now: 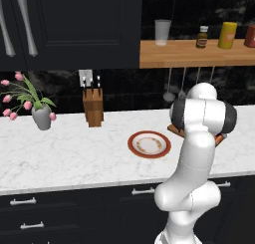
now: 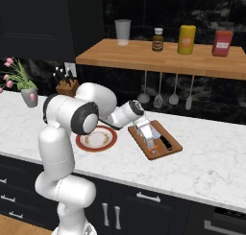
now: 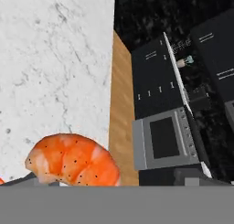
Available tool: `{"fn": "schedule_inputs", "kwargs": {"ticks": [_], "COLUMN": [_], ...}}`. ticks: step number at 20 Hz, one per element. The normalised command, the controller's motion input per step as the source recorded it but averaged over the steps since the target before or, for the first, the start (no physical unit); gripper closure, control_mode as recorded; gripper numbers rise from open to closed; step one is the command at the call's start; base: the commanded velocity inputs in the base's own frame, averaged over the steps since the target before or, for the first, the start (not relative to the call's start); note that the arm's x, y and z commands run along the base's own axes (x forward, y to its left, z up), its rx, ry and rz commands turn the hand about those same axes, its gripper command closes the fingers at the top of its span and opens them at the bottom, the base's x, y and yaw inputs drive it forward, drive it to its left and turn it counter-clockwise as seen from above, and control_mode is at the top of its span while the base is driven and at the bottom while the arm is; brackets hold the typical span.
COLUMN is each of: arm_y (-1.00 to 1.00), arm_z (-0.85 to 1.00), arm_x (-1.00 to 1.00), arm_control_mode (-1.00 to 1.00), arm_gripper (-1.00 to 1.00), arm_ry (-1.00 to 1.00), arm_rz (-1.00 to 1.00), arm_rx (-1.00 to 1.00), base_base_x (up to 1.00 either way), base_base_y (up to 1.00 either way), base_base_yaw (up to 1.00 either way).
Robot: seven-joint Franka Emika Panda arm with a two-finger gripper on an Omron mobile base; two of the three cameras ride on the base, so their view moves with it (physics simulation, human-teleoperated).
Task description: Pick up the knife from the drawer and place it on the cutting board. Then place the meat from the plate to the cutting board.
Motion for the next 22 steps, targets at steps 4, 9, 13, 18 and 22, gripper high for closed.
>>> {"fn": "schedule_inputs", "kwargs": {"ticks": [4, 9, 13, 18, 22], "arm_y": [0.36, 0.29, 0.16, 0.02, 0.0], "arm_z": [0.0, 0.0, 0.0, 0.0, 0.0], "arm_x": [0.24, 0.31, 0.34, 0.21, 0.1], "arm_control_mode": [-1.0, -1.0, -1.0, -1.0, -1.0], "arm_gripper": [-1.0, -1.0, -1.0, -1.0, -1.0], "arm_ry": [0.41, 0.16, 0.01, -0.01, -0.1], "arm_rz": [0.07, 0.04, 0.02, 0.03, 0.04], "arm_rx": [-0.22, -0.04, 0.02, 0.12, 0.26], "base_base_x": [0.0, 0.0, 0.0, 0.0, 0.0], "base_base_y": [0.0, 0.0, 0.0, 0.0, 0.0], "base_base_yaw": [0.0, 0.0, 0.0, 0.0, 0.0]}}
